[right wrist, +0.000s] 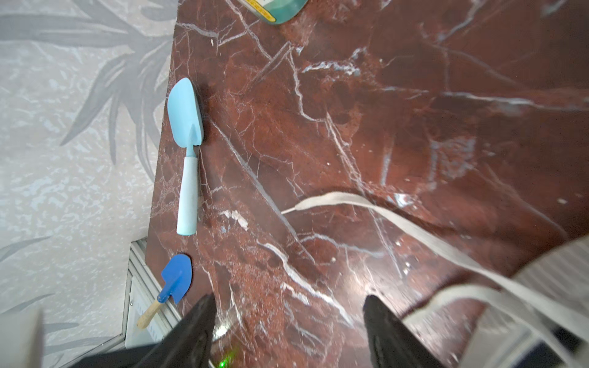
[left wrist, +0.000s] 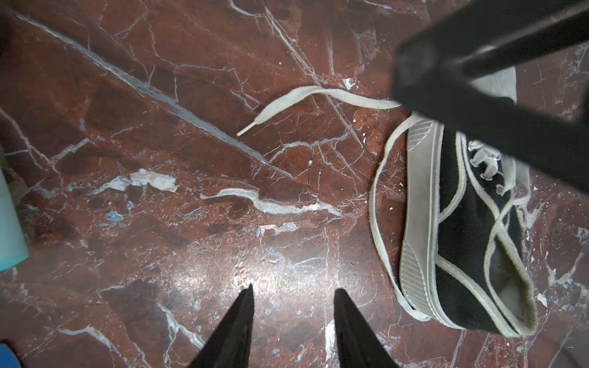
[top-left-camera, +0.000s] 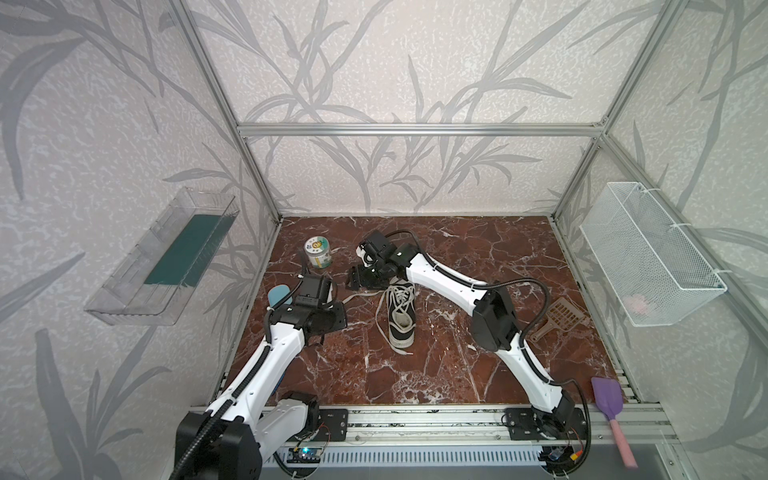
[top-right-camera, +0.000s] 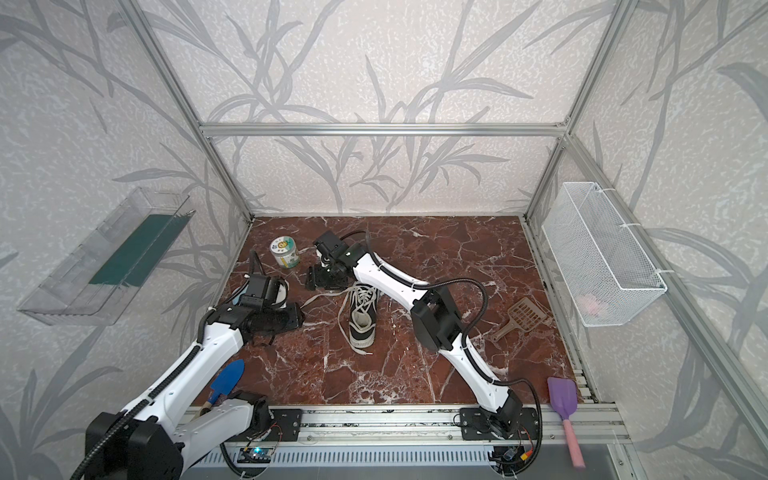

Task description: Tie the shoes

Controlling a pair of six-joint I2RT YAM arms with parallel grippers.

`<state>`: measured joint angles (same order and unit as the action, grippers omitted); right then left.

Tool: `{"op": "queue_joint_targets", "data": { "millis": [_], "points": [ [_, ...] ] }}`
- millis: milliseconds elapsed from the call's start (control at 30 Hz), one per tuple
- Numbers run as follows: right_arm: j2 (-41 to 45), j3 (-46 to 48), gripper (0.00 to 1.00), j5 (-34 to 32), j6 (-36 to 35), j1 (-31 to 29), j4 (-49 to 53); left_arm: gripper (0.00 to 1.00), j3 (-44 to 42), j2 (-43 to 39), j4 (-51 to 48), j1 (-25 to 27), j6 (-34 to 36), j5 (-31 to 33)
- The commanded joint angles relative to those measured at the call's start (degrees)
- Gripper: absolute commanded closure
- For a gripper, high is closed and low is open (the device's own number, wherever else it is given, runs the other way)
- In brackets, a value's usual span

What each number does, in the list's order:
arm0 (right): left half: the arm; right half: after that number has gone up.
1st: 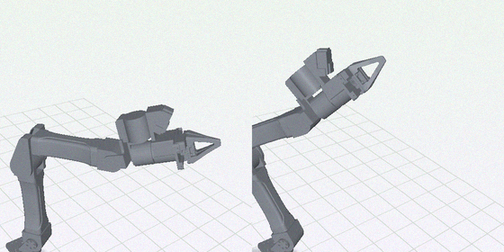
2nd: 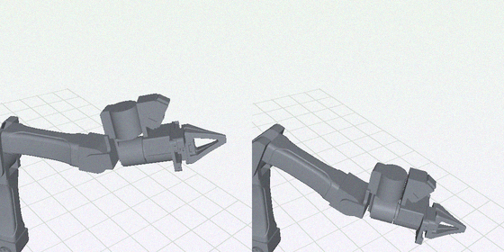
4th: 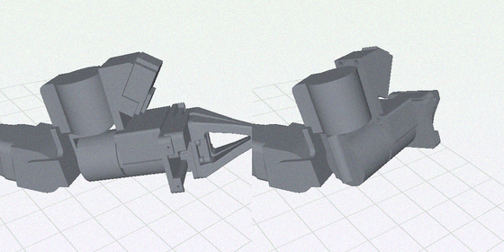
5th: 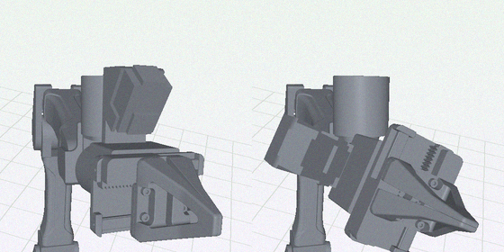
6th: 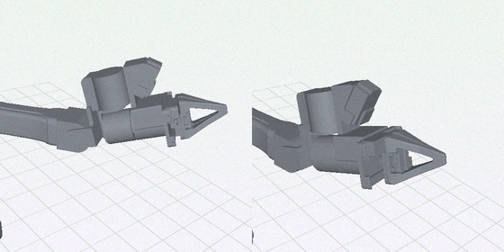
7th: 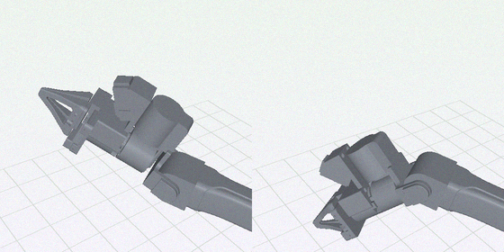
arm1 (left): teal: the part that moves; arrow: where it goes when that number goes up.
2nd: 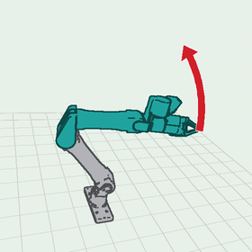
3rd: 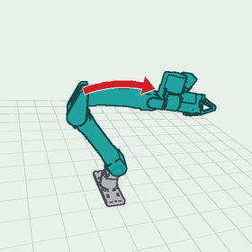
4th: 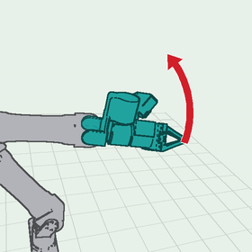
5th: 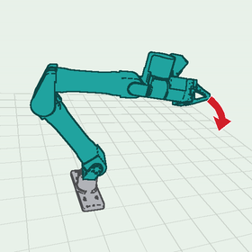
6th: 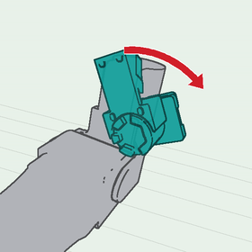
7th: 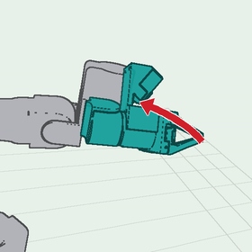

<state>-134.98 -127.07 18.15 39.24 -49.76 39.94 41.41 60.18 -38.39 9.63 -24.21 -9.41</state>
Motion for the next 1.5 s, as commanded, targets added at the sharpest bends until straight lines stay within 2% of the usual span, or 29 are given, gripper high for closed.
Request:
{"op": "queue_joint_targets", "data": {
  "millis": [0,233,333,467,700,1000,1367,1467],
  "points": [
    [11.6,10.3,0.27,-2.7,-1.7,2.4,-4.1,0.57,-0.6,0.5,1.5,1.5,-1.2,-0.3],
    [34.9,41.1,0.27,-6.2,-2.0,9.4,-11.8,0.58,2.9,8.9,3.1,13.4,-5.1,4.8],
    [43.1,50.5,0.27,-6.6,-2.1,13.3,-13.2,0.59,4.2,13.5,3.5,16.4,-8.1,5.6],
    [50.7,58.2,0.27,-6.5,-4.6,18.3,-13.8,0.6,5.4,18.3,5.8,20.3,-10.3,7.9],
    [56.7,62.5,0.27,-3.3,-8.2,25.7,-11.6,0.6,10.1,27.9,7.4,23.9,-11.7,9.4],
    [57.0,63.9,0.27,-0.9,-9.4,28.5,-11.7,0.67,13.9,35.0,4.1,24.1,-10.7,12.4],
    [56.1,63.0,0.26,0.3,-9.2,29.0,-11.7,0.92,13.2,36.2,5.4,24.0,-10.6,12.8],
    [56.8,63.0,0.27,0.2,-9.1,29.0,-11.1,0.98,13.2,34.3,4.7,24.0,-10.8,13.6]
  ]
}}
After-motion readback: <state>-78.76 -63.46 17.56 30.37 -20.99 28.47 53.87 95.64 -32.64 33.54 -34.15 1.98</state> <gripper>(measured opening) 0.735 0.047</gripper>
